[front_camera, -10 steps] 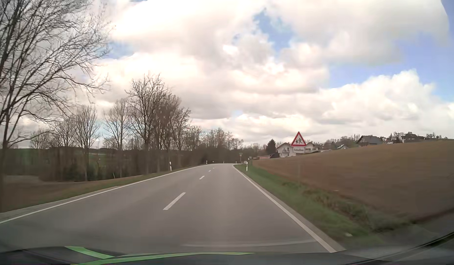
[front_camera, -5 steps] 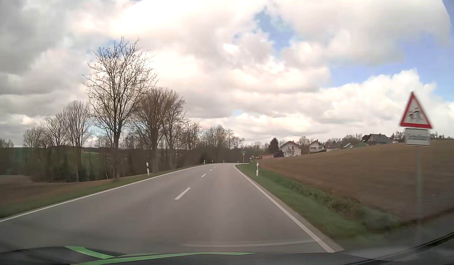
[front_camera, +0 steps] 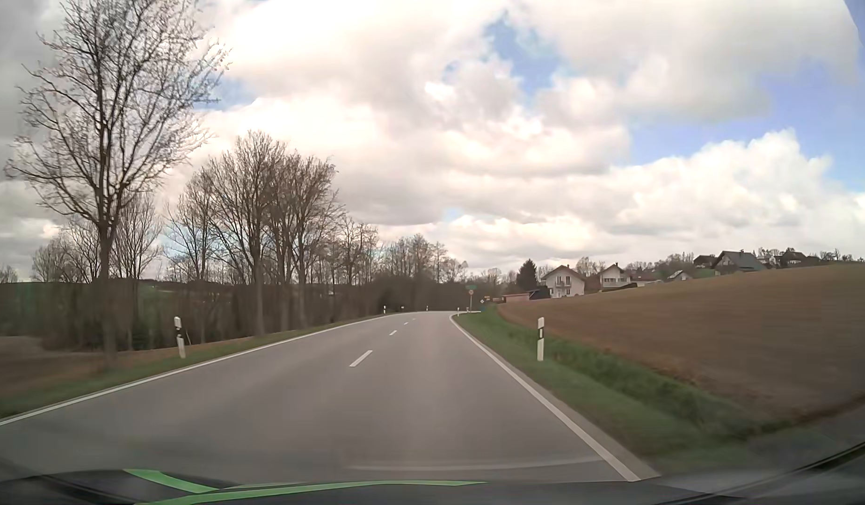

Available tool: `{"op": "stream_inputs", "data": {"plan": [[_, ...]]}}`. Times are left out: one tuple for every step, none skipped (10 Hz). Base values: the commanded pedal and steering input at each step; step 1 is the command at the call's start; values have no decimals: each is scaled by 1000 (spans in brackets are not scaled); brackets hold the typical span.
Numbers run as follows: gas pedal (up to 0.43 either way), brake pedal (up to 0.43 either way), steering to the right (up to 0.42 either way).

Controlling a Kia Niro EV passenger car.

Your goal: Follow the waypoints while adhering to traffic rules and regulations

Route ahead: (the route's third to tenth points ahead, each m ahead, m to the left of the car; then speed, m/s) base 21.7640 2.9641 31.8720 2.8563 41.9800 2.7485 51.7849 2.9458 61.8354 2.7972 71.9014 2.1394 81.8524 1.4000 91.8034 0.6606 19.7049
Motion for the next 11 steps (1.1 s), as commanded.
{"op": "stream_inputs", "data": {"plan": [[47,0,0],[47,0,0],[47,0,0],[47,0,0],[47,0,1],[47,0,1],[47,0,1],[47,0,1],[47,0,2],[47,0,2],[47,0,4]]}}
